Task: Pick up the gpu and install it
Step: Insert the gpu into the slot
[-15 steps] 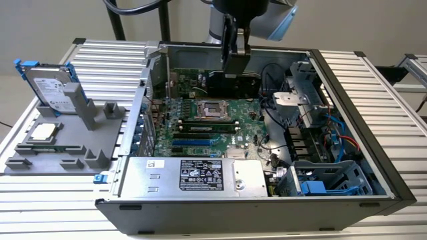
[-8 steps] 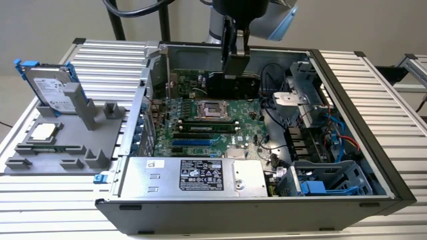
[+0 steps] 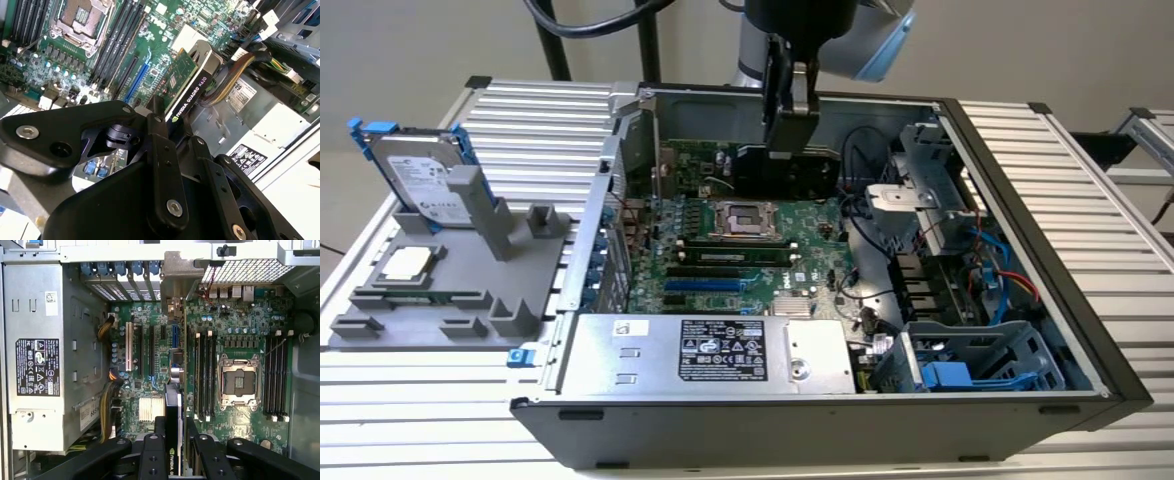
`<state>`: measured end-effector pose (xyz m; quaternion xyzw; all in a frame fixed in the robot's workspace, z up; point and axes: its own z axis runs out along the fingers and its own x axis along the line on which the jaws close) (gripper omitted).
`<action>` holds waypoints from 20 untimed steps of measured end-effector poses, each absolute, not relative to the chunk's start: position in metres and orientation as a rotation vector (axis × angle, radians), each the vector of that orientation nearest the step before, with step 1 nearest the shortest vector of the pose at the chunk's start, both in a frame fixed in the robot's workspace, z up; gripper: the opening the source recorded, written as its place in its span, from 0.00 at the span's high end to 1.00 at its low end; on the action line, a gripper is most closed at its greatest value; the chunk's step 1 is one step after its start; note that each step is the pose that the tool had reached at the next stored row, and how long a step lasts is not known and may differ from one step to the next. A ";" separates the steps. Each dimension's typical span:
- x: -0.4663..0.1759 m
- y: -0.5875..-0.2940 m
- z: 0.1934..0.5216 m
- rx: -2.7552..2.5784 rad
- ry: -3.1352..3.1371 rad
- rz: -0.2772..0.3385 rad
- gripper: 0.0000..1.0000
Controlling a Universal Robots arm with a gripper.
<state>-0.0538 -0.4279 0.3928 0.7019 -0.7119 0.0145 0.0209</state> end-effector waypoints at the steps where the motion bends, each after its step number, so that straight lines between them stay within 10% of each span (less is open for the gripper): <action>1: -0.054 -0.428 0.393 2.176 -2.207 0.045 1.00; 20: -0.054 -0.428 0.384 2.176 -2.207 0.045 1.00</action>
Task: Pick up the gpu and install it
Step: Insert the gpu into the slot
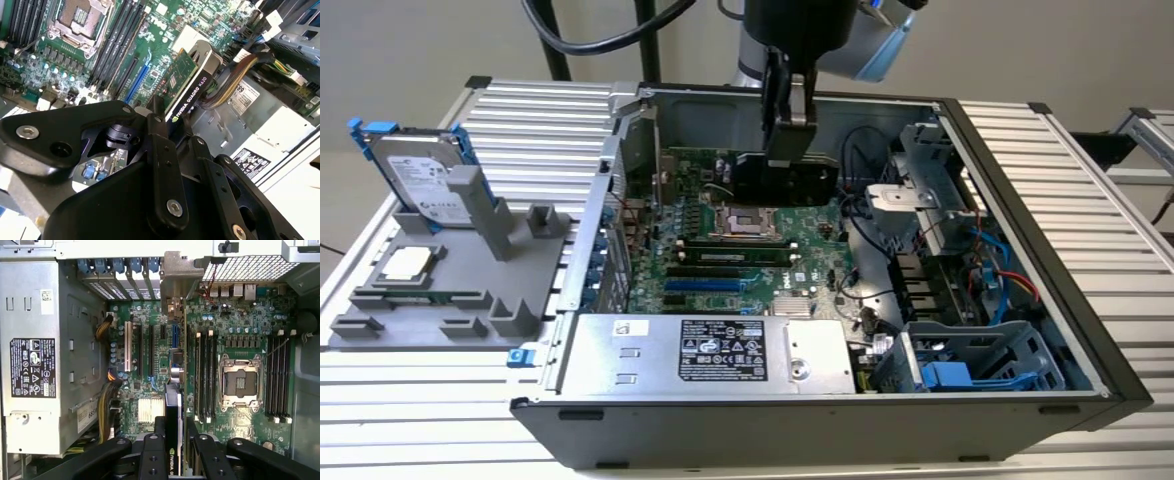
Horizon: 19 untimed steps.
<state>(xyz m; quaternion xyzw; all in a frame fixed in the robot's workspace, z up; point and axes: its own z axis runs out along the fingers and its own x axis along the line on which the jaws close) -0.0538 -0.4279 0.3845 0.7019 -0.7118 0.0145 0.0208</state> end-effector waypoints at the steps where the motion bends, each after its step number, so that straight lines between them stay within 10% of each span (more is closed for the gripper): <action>1: -0.054 -0.428 0.384 2.176 -2.207 0.045 1.00; 19: -0.054 -0.428 0.374 2.176 -2.207 0.045 1.00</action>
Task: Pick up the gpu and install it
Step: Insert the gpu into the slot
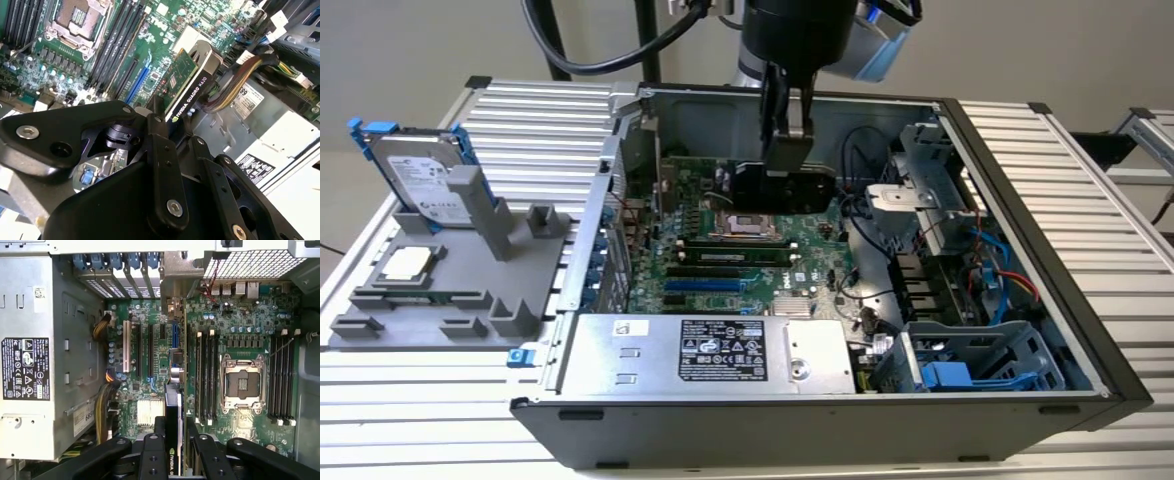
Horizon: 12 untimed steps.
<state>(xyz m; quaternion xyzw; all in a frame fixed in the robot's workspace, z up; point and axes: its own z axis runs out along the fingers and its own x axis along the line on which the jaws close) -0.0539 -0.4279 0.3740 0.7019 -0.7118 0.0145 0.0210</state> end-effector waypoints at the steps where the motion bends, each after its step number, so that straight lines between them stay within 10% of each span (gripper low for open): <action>1: -0.054 -0.428 0.373 2.176 -2.207 0.045 1.00; 12: -0.054 -0.428 0.367 2.176 -2.207 0.045 1.00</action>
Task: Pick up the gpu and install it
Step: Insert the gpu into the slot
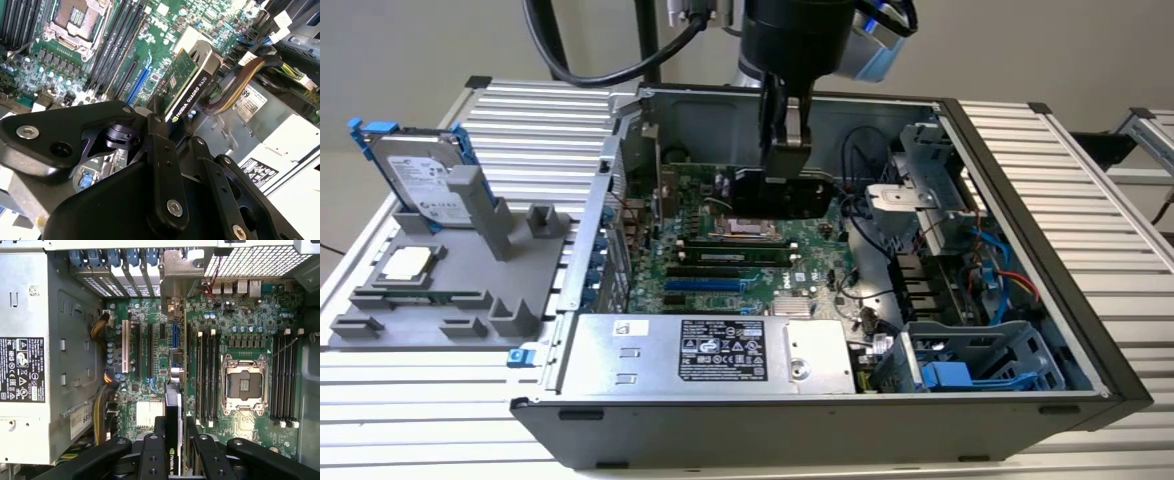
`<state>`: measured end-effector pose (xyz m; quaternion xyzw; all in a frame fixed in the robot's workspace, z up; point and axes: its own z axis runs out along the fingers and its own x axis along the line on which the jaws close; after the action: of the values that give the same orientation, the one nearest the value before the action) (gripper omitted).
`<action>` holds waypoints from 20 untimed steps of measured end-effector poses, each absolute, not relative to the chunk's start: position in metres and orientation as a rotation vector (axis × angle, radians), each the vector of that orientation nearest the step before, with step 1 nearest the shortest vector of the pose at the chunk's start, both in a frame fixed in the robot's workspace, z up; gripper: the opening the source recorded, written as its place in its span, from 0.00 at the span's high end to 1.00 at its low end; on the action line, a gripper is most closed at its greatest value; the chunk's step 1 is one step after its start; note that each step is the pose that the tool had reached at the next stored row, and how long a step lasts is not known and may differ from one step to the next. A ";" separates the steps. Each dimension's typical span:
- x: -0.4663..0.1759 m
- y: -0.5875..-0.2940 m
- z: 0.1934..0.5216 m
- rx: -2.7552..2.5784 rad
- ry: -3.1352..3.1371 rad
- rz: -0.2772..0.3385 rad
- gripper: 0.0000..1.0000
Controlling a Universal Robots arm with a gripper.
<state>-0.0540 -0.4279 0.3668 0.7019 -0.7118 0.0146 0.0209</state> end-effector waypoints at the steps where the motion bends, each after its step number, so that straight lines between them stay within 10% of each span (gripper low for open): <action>1: -0.054 -0.428 0.366 2.176 -2.207 0.045 1.00; 20: -0.054 -0.428 0.358 2.176 -2.207 0.045 1.00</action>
<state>-0.0540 -0.4279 0.3578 0.7019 -0.7119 0.0146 0.0209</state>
